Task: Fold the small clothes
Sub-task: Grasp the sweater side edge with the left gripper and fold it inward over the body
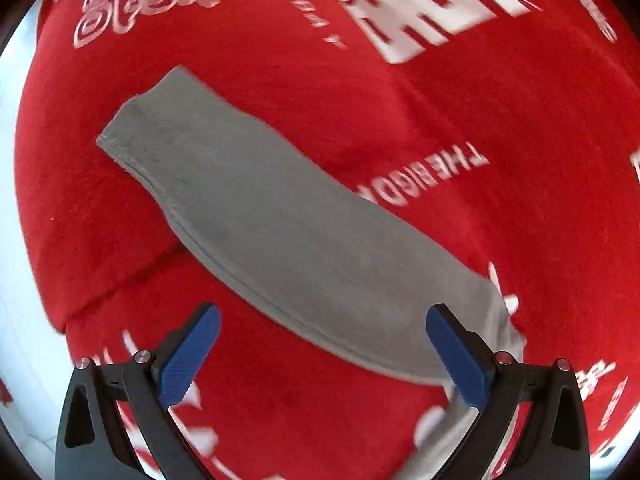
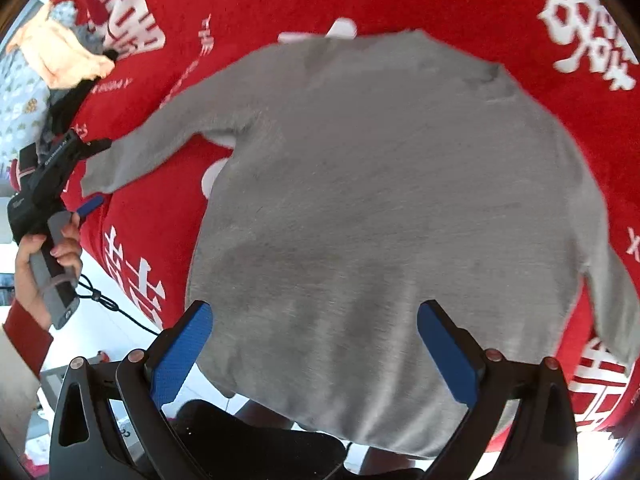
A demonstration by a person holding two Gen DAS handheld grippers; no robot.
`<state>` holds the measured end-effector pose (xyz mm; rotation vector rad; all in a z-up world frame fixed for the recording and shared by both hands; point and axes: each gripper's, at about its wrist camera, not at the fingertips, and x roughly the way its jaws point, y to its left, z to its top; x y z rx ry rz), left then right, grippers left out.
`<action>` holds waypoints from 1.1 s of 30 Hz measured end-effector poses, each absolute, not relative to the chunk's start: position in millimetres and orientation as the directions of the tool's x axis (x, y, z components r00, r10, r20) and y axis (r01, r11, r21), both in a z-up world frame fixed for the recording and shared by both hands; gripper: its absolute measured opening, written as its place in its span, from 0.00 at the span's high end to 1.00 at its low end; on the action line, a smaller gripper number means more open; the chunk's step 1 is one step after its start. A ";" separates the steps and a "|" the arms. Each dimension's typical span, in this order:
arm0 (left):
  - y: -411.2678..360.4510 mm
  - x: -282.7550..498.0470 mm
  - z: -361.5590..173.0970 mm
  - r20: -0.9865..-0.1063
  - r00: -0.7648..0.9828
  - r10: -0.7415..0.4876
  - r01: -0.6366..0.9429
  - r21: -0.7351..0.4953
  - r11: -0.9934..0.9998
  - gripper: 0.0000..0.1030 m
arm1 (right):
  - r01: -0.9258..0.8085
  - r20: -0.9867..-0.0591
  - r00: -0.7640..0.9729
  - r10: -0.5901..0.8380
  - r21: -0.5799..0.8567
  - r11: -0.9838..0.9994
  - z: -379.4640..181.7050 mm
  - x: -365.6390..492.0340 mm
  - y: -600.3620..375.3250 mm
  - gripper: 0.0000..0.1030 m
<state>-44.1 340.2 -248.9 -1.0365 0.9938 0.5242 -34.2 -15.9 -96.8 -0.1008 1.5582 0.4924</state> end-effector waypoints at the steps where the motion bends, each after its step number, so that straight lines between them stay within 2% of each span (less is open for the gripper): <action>1: 347.9 -46.2 -258.2 -0.867 0.491 -0.089 -0.762 -0.477 0.438 0.00 | -0.361 -0.968 -0.069 0.243 0.251 0.898 -100.6 -34.0 -11.6 0.01; 8: 373.7 -48.1 -276.9 -0.814 0.574 -0.091 -0.727 -0.557 0.402 0.00 | -0.383 -0.960 -0.116 0.256 0.280 0.880 -120.6 -34.6 20.5 0.01; 12: 382.7 -40.1 -279.7 -0.741 0.660 -0.128 -0.677 -0.660 0.326 0.00 | -0.406 -0.962 -0.116 0.248 0.274 0.872 -119.1 -31.9 29.7 0.01; 15: 382.4 -34.5 -283.8 -0.753 0.650 -0.101 -0.692 -0.642 0.330 0.00 | -0.410 -0.963 -0.116 0.244 0.270 0.871 -119.1 -28.6 31.8 0.01; 17: 380.3 -30.8 -281.4 -0.774 0.628 -0.081 -0.714 -0.615 0.333 0.04 | -0.406 -0.963 -0.119 0.243 0.270 0.873 -119.5 -26.7 33.1 0.01; 18: 380.0 -28.5 -280.1 -0.795 0.603 -0.064 -0.735 -0.585 0.342 0.18 | -0.403 -0.962 -0.120 0.245 0.273 0.873 -118.8 -26.4 32.5 0.01; 19: 380.3 -25.6 -280.3 -0.817 0.574 -0.051 -0.753 -0.552 0.358 0.45 | -0.401 -0.962 -0.120 0.247 0.275 0.874 -118.2 -26.3 31.5 0.01; 20: 380.8 -22.1 -280.9 -0.844 0.535 -0.042 -0.769 -0.507 0.390 0.60 | -0.397 -0.961 -0.119 0.248 0.275 0.876 -118.0 -26.0 31.5 0.01; 21: 382.0 -19.4 -282.0 -0.860 0.509 -0.038 -0.775 -0.477 0.414 0.87 | -0.391 -0.961 -0.120 0.247 0.275 0.879 -118.1 -25.6 30.5 0.01; 22: 382.9 -19.6 -282.6 -0.861 0.506 -0.041 -0.773 -0.475 0.421 0.91 | -0.383 -0.961 -0.121 0.248 0.276 0.882 -117.5 -26.2 28.0 0.01; 27: 367.8 -15.1 -251.3 -0.845 0.534 -0.006 -0.723 -0.461 0.515 0.91 | -0.342 -0.960 -0.099 0.263 0.281 0.897 -113.3 -23.8 14.4 0.01; 33: 302.7 22.4 -177.2 -0.733 0.669 -0.123 -0.480 -0.553 0.681 0.91 | -0.230 -0.958 -0.054 0.281 0.286 0.930 -107.2 -18.2 -30.7 0.01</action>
